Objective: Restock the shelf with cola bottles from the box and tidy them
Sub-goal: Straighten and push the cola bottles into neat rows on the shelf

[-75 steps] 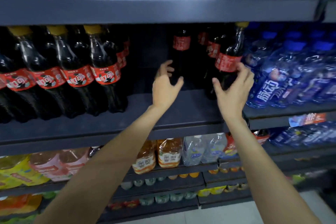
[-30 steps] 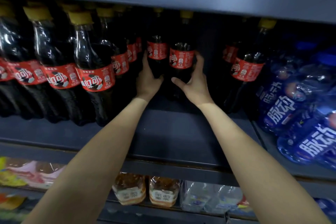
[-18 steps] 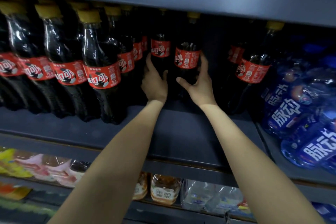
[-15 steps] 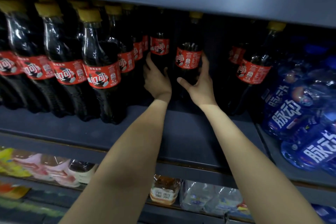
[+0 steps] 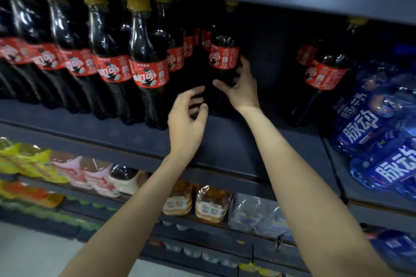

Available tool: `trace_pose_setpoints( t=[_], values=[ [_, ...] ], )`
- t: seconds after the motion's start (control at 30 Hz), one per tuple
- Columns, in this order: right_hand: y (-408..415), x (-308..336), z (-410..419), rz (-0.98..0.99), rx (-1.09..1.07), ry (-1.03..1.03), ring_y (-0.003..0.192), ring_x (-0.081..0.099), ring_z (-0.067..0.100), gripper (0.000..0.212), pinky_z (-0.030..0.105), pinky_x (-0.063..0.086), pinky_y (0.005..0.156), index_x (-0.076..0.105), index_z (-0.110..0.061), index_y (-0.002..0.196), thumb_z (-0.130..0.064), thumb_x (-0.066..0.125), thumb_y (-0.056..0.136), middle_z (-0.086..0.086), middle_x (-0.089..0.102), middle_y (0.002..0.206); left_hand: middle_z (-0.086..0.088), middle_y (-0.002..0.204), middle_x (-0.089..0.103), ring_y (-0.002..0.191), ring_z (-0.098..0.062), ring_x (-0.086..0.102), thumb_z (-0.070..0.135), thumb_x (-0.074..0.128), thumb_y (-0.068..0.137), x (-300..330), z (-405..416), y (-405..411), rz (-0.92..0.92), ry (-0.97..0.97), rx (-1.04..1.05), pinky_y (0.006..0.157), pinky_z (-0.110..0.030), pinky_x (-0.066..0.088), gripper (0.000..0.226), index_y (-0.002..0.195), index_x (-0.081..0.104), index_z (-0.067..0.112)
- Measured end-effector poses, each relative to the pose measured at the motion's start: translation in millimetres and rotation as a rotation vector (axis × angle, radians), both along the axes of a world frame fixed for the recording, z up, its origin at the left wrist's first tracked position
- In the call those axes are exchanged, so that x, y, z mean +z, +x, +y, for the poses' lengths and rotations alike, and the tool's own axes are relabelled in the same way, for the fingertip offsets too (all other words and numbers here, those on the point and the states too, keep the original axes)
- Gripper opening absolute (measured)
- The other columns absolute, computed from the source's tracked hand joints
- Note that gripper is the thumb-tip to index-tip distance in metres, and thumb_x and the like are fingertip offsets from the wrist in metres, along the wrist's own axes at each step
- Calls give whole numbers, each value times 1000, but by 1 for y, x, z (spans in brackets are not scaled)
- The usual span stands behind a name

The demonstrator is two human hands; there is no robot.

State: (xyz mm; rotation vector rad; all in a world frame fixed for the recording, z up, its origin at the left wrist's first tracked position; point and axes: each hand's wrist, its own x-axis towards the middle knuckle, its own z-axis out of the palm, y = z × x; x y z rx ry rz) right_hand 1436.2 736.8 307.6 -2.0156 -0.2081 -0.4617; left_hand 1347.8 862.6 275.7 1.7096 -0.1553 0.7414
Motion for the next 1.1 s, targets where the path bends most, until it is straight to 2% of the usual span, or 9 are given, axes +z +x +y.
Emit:
trace_pose_setpoints(
  t=[0.1,0.2,0.3,0.4,0.57,0.67,0.9,1.0,1.1],
  values=[
    [6,2,23,47,27,52,124,49,23,75,30,40,102,37,-9,139,-21,77,78,10,51,136,-12,117,58,110,-23,52,4,60,87,-6,33,-15,-368,387,369,98,-27,40,32,118,58,5],
    [14,1,39,41,23,79,128,46,22,76,38,38,108,35,-8,141,-21,76,78,10,50,138,-13,133,41,122,-26,39,13,67,85,-9,55,-2,-399,497,558,106,-36,35,51,131,45,11],
    [20,0,45,39,50,75,129,45,20,74,31,37,108,30,-8,144,-18,71,83,8,49,139,-19,144,28,132,-31,31,19,70,84,-11,71,7,-305,517,542,108,-39,37,70,141,29,16],
    [22,-2,43,48,69,62,129,44,16,72,13,31,98,27,-9,145,-18,68,86,6,48,140,-26,143,31,133,-29,26,16,71,83,-11,73,8,-266,463,487,110,-11,20,74,142,26,19],
    [12,1,40,92,107,19,134,37,18,83,23,29,108,18,-11,149,-24,69,86,6,39,147,-23,146,29,133,-27,25,16,70,82,-7,70,2,-225,436,459,105,-25,35,77,143,24,21],
    [-11,1,32,100,85,-42,140,29,17,90,24,24,111,13,-11,151,-25,71,84,6,29,154,-24,145,29,134,-27,24,11,69,80,-3,70,-6,-212,423,405,106,-4,19,76,144,28,13],
    [-102,-17,-33,-314,-432,-10,109,55,19,41,29,44,94,53,-8,124,-21,63,86,7,61,116,-12,148,31,135,-17,21,9,69,81,3,77,-17,-79,436,378,77,-23,46,79,148,27,18],
    [-101,-14,-64,-333,-826,-2,114,46,33,61,38,36,99,49,-1,126,-32,69,78,19,50,123,-13,147,32,135,-20,23,11,68,83,3,79,-18,-77,448,363,75,-22,45,77,148,27,18],
    [-87,6,-88,-142,-915,25,123,40,37,98,42,32,104,29,-10,144,-39,80,65,22,35,138,-14,146,32,134,-21,23,12,67,84,2,80,-18,-78,451,352,76,-23,43,76,148,27,17]
  ],
)
